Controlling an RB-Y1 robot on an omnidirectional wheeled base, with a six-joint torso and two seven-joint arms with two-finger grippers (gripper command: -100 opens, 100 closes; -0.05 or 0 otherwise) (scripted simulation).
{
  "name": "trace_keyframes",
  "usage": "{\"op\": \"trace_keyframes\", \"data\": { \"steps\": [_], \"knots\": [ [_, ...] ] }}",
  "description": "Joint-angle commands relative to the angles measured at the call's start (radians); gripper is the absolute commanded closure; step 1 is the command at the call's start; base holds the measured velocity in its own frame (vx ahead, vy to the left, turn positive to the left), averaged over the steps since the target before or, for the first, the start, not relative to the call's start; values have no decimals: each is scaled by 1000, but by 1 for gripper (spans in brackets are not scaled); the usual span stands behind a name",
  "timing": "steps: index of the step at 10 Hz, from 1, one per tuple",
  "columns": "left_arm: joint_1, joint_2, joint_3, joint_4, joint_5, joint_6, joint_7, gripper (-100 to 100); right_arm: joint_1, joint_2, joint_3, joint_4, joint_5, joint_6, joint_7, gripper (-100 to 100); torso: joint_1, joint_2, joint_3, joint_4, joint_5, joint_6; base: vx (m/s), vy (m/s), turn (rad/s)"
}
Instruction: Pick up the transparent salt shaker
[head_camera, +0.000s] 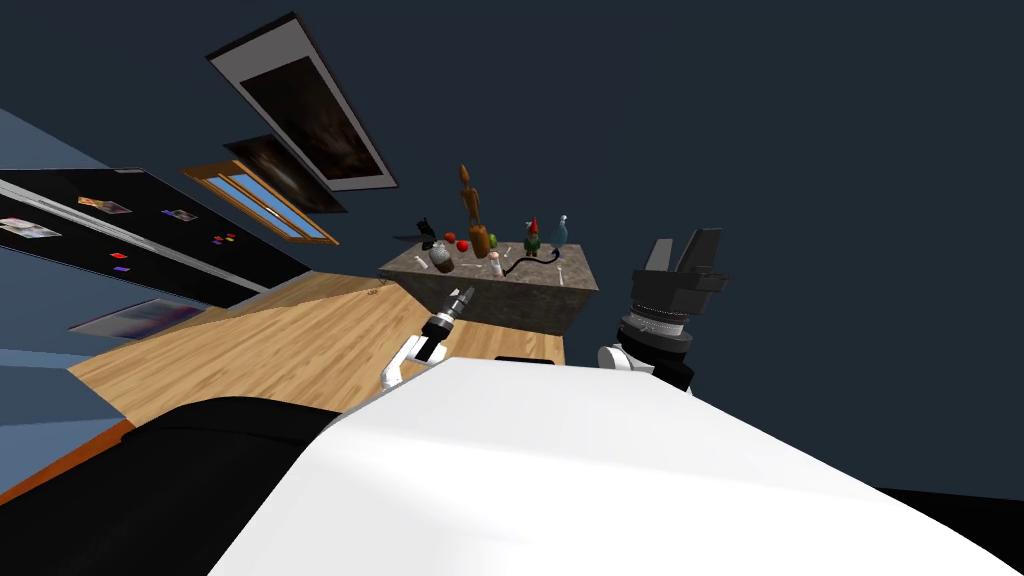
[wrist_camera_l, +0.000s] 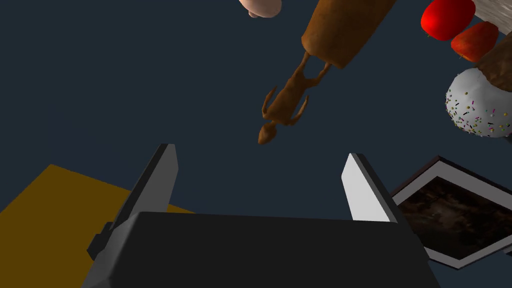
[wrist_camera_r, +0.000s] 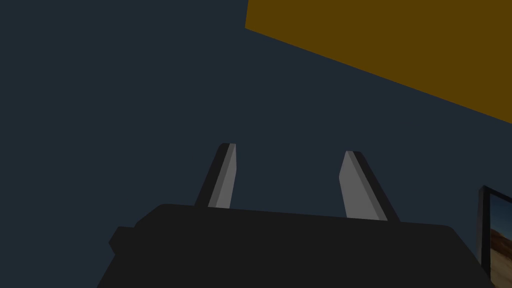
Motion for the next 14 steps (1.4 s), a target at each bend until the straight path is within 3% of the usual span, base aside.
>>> {"op": "trace_keyframes", "data": {
  "steps": [1, 6, 9, 14],
  "knots": [
    [-7, 14, -4, 45, -23, 23, -20, -100, 0, 0, 0, 0, 0, 0, 0, 0, 0, 0, 0, 0, 0, 0, 6, -87, -48],
    [-28, 55, -17, 121, -63, 83, -49, -100, 0, 0, 0, 0, 0, 0, 0, 0, 1, -5, -3, -1, 0, 0, 43, -61, -35],
    [-49, 88, -31, 173, -89, 130, -62, -100, 0, 0, 0, 0, 0, 0, 0, 0, -3, -14, -8, -3, -1, 0, 182, -115, -61],
    [-80, 116, -36, 196, -102, 167, -64, -100, 1, 0, 0, 0, 0, 0, 0, 0, 4, -18, -10, -4, 1, 0, 235, -39, -44]
  ]
}}
